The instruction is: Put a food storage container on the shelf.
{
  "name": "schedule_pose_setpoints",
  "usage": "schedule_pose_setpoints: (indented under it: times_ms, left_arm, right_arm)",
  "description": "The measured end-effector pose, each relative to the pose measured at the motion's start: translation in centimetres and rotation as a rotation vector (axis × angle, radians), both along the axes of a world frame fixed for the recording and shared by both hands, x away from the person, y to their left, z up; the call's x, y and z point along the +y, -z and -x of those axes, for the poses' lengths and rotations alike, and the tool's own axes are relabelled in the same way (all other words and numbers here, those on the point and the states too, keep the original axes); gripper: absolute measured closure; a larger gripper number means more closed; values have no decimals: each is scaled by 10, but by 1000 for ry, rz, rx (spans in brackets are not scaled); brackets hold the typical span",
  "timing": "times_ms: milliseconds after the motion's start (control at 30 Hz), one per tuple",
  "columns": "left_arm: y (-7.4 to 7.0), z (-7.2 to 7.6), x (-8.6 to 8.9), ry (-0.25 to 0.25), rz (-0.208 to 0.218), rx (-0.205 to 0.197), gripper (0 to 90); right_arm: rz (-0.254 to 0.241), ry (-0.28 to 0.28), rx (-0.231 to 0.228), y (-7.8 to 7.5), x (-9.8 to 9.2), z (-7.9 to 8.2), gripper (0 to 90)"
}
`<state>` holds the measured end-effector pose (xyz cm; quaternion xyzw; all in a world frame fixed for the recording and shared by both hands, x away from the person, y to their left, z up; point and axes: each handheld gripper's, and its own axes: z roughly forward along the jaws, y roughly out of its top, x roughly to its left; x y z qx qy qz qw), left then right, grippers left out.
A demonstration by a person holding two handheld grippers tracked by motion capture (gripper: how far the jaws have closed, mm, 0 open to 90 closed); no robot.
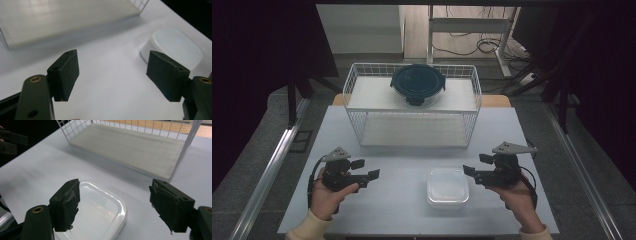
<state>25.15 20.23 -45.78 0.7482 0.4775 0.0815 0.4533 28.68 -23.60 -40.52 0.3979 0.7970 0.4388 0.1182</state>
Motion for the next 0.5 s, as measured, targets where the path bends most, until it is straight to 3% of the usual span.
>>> schedule_pose_setpoints:
  times_ms: [133, 500]
  left_arm:
    - [9, -1, 1, 1, -14, 34, 254]
    - [11, -2, 4, -5, -36, 43, 255]
  right_arm:
    - [-17, -9, 27, 4, -1, 2, 269]
    - [-10, 14, 60, 13, -4, 2, 296]
